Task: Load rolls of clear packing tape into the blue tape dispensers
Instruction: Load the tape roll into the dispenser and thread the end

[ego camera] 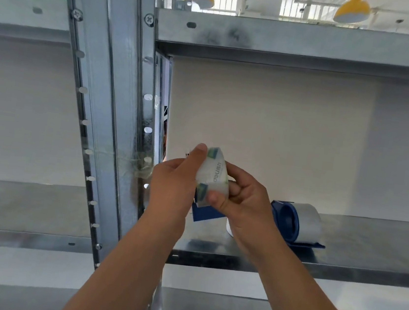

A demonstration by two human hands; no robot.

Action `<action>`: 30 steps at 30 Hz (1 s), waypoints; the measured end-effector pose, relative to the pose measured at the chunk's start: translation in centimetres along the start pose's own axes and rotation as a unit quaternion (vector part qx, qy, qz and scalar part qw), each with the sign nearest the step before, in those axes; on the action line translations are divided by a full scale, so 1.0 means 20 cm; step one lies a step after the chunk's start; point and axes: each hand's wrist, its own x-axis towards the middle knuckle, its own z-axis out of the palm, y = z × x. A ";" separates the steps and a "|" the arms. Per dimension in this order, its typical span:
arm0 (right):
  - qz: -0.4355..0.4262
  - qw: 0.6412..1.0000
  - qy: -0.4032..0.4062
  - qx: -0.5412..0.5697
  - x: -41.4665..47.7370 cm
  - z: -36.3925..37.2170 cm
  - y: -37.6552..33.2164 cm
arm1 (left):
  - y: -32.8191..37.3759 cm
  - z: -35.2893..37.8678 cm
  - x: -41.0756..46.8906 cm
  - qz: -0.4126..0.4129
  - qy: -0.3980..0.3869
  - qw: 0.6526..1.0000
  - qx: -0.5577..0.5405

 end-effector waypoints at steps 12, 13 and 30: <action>0.126 0.990 0.018 0.056 0.02 0.01 -0.21 | -0.14 -0.11 -0.07 0.276 -0.109 0.933 0.206; 0.140 0.988 0.014 0.057 0.02 0.00 -0.21 | -0.15 -0.12 -0.07 0.293 -0.112 0.922 0.227; 0.065 0.988 0.009 -0.138 -0.10 -0.03 -0.15 | -0.08 -0.10 -0.07 0.055 -0.169 0.981 0.081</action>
